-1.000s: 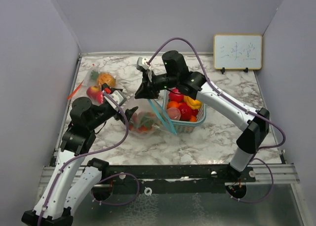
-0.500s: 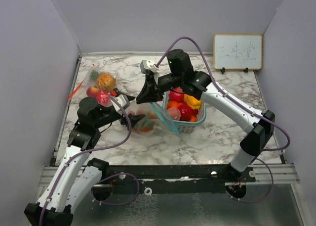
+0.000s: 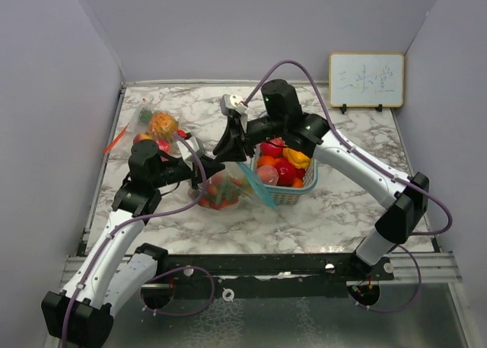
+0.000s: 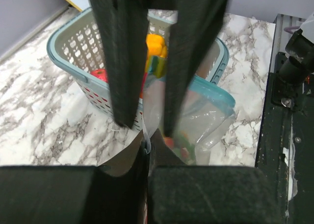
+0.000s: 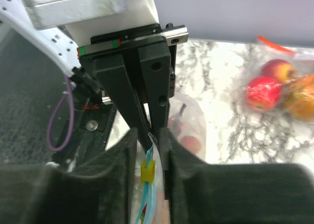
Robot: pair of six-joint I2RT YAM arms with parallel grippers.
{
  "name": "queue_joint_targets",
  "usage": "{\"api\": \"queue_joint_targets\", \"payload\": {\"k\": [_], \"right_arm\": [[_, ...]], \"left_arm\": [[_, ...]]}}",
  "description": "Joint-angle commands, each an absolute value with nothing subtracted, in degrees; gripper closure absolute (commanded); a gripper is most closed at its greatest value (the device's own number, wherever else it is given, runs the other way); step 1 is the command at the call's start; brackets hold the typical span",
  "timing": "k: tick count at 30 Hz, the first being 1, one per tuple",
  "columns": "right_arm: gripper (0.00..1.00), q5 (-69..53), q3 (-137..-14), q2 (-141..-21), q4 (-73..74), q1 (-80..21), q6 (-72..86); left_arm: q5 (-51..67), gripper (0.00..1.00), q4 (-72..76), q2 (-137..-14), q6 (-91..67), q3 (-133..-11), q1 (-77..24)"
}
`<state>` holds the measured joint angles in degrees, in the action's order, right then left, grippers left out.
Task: Place the food in the zip-top bag and seal the zipper
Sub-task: Zip the zipper food storage bag at the center of the board.
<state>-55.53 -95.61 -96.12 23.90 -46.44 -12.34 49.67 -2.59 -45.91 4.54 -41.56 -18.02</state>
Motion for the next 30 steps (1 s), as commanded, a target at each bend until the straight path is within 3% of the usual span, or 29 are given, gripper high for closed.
{"api": "queue_joint_targets", "payload": {"k": [1,3,5,18,23,30], "right_arm": [[0.62,-45.09,-91.02,-87.82,15.54,-46.58,-10.76],[0.5,-42.77,-87.44,-84.85,13.23,-46.58,-11.29],[0.46,-43.11,-85.2,-82.64,12.09,-46.58,-11.75],[0.44,-46.93,-88.43,-87.6,14.91,-46.56,-10.35],[0.51,-46.26,-89.07,-88.46,15.21,-46.52,-9.75],[0.76,-46.25,-89.57,-88.65,15.87,-46.5,-9.26]], "left_arm": [[48.39,1.0,-5.4,-45.66,2.49,-44.03,-18.02],[46.55,1.0,-6.15,-44.61,2.17,-44.29,-18.07],[45.1,1.0,-6.13,-43.38,1.95,-44.45,-18.02],[44.12,1.0,-6.59,-41.97,2.24,-45.34,-18.04],[44.2,1.0,-6.87,-41.88,2.53,-45.7,-18.08],[44.21,1.0,-6.88,-41.67,2.47,-45.62,-18.05]]}}
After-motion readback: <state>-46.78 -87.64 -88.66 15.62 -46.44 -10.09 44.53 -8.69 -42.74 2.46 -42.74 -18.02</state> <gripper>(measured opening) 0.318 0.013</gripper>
